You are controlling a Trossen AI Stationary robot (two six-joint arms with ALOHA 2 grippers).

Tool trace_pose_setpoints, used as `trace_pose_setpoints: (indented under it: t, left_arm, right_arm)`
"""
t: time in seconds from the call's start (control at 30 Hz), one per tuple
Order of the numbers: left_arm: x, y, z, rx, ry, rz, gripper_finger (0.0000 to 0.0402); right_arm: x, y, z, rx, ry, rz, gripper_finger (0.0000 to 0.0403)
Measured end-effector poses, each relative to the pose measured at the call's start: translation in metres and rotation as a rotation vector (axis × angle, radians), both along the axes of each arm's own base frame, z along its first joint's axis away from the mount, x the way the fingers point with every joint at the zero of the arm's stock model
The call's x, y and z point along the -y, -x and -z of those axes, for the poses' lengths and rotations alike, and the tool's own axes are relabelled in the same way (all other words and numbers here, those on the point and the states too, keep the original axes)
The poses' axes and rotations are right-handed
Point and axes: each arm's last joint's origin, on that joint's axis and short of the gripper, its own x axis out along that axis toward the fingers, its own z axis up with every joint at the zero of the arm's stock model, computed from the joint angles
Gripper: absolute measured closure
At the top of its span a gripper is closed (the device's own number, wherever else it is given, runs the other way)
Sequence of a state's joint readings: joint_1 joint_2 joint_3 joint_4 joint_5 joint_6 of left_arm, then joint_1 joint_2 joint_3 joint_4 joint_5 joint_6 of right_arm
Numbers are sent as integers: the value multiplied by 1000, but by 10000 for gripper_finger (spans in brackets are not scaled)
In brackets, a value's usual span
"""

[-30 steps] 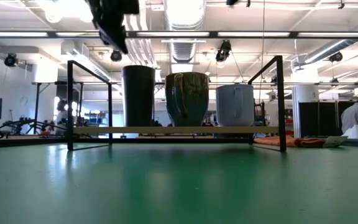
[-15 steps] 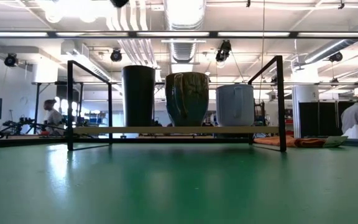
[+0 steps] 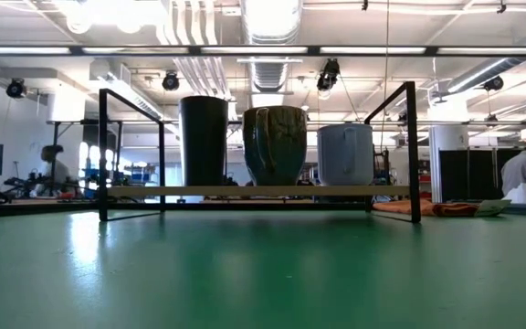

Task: Stack small to large cups/mugs on shelf
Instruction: Return to Home Position

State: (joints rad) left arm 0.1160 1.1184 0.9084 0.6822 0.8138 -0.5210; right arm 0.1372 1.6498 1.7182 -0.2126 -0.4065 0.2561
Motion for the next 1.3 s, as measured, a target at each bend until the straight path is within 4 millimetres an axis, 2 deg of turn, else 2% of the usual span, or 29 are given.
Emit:
trace_pose_setpoints:
  t: [0.1, 0.17, 0.23, 0.3, 0.37, 0.43, 0.57, 0.7, 0.83, 0.97, 1.13, 1.23, 1.3]
  left_arm:
    - [-23, -2, 3, -78, -32, 28, 375]
    - [-39, 11, -3, -87, -42, 23, 375]
    - [-52, 33, -11, -86, -31, -32, 375]
    - [-64, 57, -13, -114, -12, -136, 375]
    - [-72, 80, -6, -177, 32, -269, 375]
    - [-74, 99, 3, -247, 97, -428, 375]
    - [-60, 128, 24, -382, 120, -721, 375]
    - [-51, 141, 45, -446, 158, -815, 375]
    - [-36, 163, 56, -381, 246, -896, 375]
    - [-23, 179, 79, -322, 269, -909, 375]
    - [-18, 188, 116, -291, 294, -964, 375]
    - [-23, 182, 129, -341, 312, -1000, 375]
    - [-27, 178, 127, -320, 295, -1002, 375]
  right_arm:
    - [35, 32, -2, -26, -7, 82, 381]
    - [52, 68, -10, 20, 1, 140, 381]
    - [61, 105, -13, 65, -6, 235, 381]
    - [63, 136, -2, 78, -28, 329, 381]
    - [62, 159, 15, 129, -66, 388, 381]
    - [58, 171, 35, 208, -104, 401, 381]
    - [55, 180, 80, 309, -165, 455, 381]
    - [55, 179, 121, 272, -194, 481, 381]
    - [55, 189, 132, 294, -184, 472, 381]
    - [56, 208, 142, 254, -100, 469, 381]
    - [57, 251, 139, 225, -69, 454, 381]
    - [58, 283, 133, 303, -67, 448, 381]
    - [59, 303, 131, 357, -72, 452, 381]
